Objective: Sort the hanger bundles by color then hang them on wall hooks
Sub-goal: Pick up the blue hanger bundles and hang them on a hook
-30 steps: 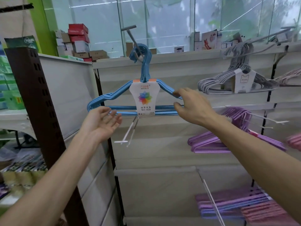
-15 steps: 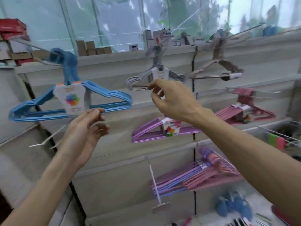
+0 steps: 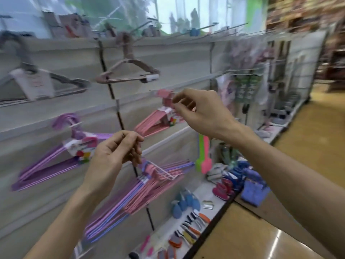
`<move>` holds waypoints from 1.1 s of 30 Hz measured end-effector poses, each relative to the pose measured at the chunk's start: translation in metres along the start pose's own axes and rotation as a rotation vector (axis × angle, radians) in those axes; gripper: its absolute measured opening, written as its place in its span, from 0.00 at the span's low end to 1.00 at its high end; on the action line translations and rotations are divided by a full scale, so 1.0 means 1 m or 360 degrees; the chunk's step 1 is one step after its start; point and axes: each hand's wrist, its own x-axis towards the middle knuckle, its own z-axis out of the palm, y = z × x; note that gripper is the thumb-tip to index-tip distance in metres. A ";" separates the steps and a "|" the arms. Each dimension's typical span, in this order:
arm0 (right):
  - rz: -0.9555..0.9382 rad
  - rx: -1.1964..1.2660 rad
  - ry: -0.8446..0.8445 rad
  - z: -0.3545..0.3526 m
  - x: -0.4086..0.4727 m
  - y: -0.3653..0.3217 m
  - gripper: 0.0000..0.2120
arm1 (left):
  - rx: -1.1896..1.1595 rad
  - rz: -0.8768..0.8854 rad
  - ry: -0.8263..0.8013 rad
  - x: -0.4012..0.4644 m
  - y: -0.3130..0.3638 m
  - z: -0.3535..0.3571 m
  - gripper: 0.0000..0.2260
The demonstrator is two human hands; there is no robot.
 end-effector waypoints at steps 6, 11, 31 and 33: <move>0.0253 -0.0156 0.0107 -0.052 -0.022 0.079 0.11 | -0.0216 -0.0049 -0.0230 0.054 -0.038 0.083 0.18; 0.0417 -0.0342 0.0154 -0.085 -0.033 0.144 0.10 | -0.0260 -0.0106 -0.0432 0.092 -0.078 0.150 0.11; 0.1051 -0.0680 0.0327 -0.130 -0.010 0.404 0.09 | -0.0475 -0.0504 -0.0910 0.264 -0.258 0.357 0.12; 0.1105 -0.0682 0.0339 -0.132 -0.012 0.424 0.08 | -0.0491 -0.0527 -0.0918 0.276 -0.270 0.374 0.12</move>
